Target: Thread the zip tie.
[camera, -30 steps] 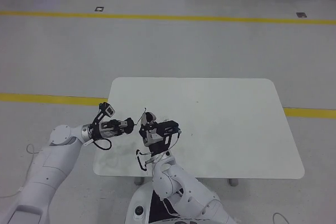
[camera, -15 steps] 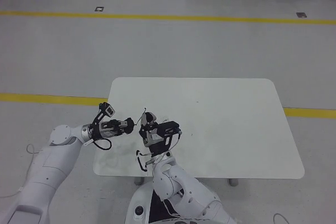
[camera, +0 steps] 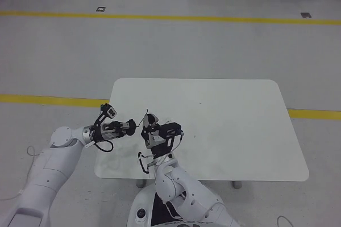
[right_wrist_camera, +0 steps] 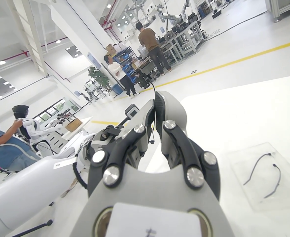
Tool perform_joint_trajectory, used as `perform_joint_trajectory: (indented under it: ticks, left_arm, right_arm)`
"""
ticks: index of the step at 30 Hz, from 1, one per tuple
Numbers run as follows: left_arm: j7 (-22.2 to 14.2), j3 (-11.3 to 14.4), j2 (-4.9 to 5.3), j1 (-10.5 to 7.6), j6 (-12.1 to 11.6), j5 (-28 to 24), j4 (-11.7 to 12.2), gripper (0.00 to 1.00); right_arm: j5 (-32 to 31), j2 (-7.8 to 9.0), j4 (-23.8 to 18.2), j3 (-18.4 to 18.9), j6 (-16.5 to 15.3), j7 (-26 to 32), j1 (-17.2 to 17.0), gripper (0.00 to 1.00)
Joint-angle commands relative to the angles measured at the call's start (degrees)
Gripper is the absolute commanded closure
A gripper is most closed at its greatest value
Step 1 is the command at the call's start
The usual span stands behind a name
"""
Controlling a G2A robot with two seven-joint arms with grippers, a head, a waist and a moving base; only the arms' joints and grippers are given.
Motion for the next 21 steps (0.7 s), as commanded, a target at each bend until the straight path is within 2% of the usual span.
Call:
perform_joint_trajectory:
  ticks: [1,21]
  left_arm:
    - [0.00,0.00,0.00,0.00,0.00,0.00,0.00,1.00]
    - [0.00,0.00,0.00,0.00,0.00,0.00,0.00,1.00]
  right_arm:
    - [0.01,-0.02,0.03,0.03,-0.02,-0.08,0.02,1.00]
    - [-0.55,0.10,-0.09,-0.25,0.02,0.27,-0.03,1.00]
